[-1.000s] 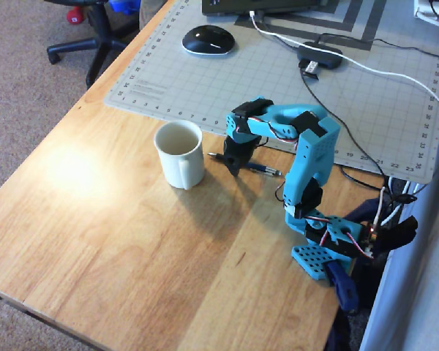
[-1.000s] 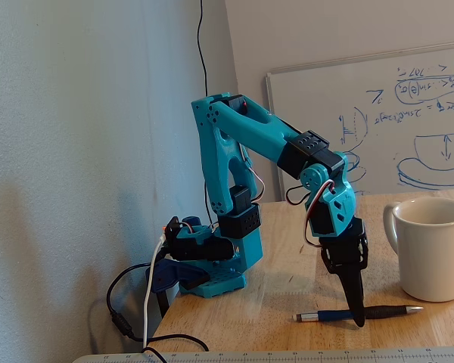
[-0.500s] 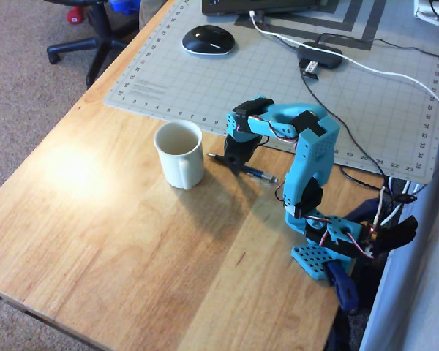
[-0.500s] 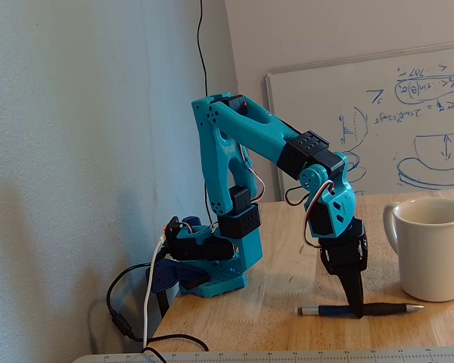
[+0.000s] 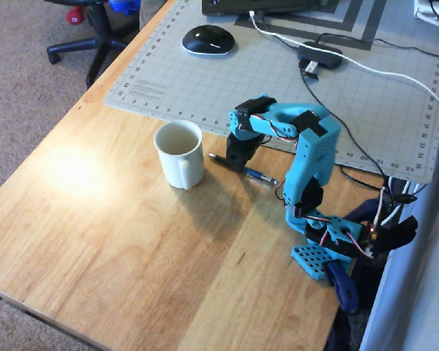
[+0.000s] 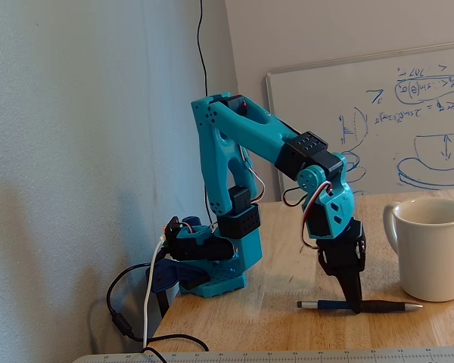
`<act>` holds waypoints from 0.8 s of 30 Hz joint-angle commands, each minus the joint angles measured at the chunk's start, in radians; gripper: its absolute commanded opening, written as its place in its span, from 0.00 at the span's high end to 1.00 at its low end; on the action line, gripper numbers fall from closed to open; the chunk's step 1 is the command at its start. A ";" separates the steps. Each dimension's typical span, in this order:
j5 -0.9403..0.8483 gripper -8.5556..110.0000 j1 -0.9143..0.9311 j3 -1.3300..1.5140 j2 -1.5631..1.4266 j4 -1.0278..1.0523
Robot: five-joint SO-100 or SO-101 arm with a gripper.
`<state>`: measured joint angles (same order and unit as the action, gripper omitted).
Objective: Grasp a pen and put it in a mug.
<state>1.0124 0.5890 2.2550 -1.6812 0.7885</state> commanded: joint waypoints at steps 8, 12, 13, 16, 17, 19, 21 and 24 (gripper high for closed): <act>0.006 0.92 0.106 -0.252 -0.288 -0.017; 0.008 0.92 0.103 -0.304 -0.419 -0.017; 0.009 0.92 0.101 -0.307 -0.453 -0.018; 0.009 0.92 0.057 -0.295 -0.545 -0.057; 0.009 0.92 0.026 -0.285 -0.565 -0.087; 0.011 0.92 -0.040 -0.253 -0.601 -0.175; 0.011 0.92 -0.097 -0.201 -0.621 -0.284; 0.011 0.92 -0.173 -0.098 -0.634 -0.465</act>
<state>1.0124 0.4801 2.1261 -2.2503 0.5200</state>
